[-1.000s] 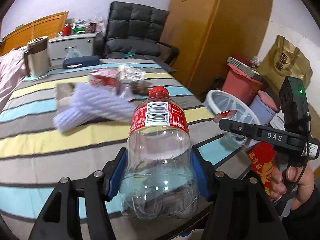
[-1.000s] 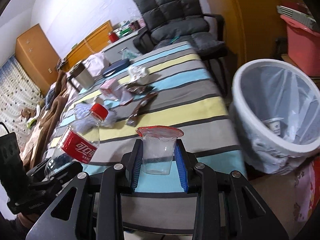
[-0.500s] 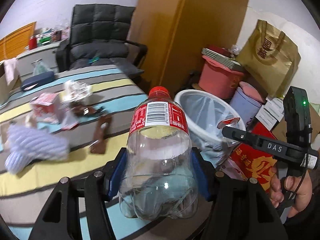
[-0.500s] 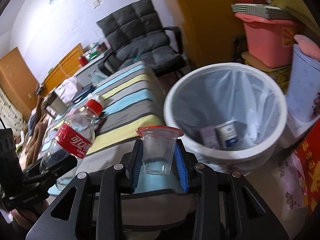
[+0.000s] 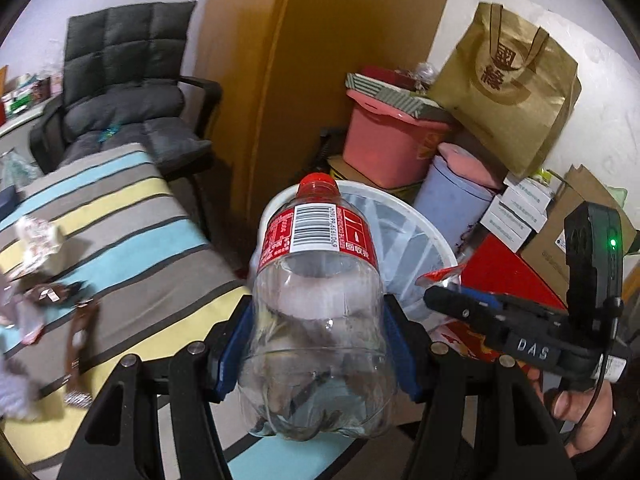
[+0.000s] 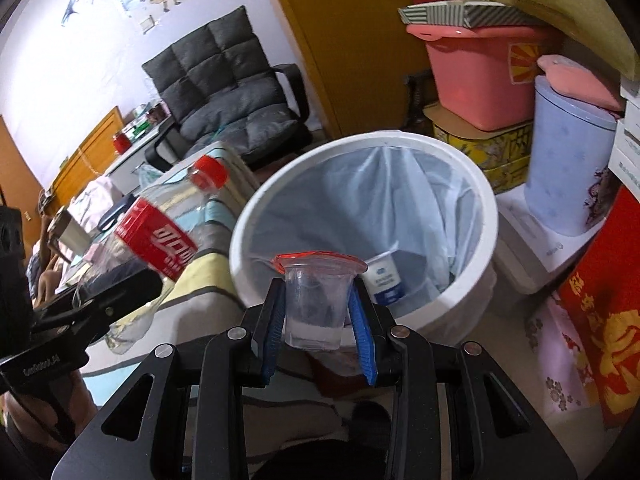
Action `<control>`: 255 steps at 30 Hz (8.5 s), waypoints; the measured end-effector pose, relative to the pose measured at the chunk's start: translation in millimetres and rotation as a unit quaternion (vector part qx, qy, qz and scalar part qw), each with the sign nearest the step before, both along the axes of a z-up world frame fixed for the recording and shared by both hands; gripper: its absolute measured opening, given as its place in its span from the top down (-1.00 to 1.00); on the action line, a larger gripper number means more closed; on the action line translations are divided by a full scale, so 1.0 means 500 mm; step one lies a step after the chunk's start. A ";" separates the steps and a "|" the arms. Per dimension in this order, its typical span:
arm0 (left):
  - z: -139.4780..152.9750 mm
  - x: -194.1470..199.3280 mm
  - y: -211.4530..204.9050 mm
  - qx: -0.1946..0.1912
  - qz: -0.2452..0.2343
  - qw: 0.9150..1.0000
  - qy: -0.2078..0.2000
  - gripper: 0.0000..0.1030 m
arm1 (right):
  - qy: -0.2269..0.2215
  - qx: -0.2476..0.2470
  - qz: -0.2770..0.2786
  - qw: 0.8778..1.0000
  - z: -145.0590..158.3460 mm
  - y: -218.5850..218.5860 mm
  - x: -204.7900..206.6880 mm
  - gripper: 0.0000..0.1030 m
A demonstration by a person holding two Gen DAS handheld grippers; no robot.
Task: Collect trash
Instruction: 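Carry bottle and cup over the wastebasket and open both grippers, then move both grippers back toward the foam sleeves and brown wrapper, then grasp the brown wrapper with the right gripper while the left grasps foam sleeve, then carry the foam sleeve and brown wrapper over the wastebasket with both grippers, then open both grippers to drop the sleeve and wrapper into the wastebasket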
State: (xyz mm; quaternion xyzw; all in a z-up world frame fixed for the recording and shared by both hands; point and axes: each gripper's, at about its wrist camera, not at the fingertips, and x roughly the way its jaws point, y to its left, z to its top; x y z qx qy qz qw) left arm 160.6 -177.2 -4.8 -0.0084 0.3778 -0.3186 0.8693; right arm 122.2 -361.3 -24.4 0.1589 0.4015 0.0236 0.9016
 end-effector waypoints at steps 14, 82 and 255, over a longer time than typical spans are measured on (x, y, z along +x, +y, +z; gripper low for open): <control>-0.034 0.054 -0.073 -0.001 -0.033 0.999 0.031 -0.39 | 0.030 -0.005 -0.018 0.999 -0.028 -0.033 0.019 0.32; -0.035 -0.159 0.426 0.003 0.261 0.965 0.002 -0.33 | 0.000 -0.001 0.193 0.981 0.004 0.321 -0.006 0.08; -0.031 0.074 -0.080 -0.013 -0.003 0.999 0.049 0.01 | 0.011 -0.060 -0.009 0.998 -0.016 -0.005 0.036 0.56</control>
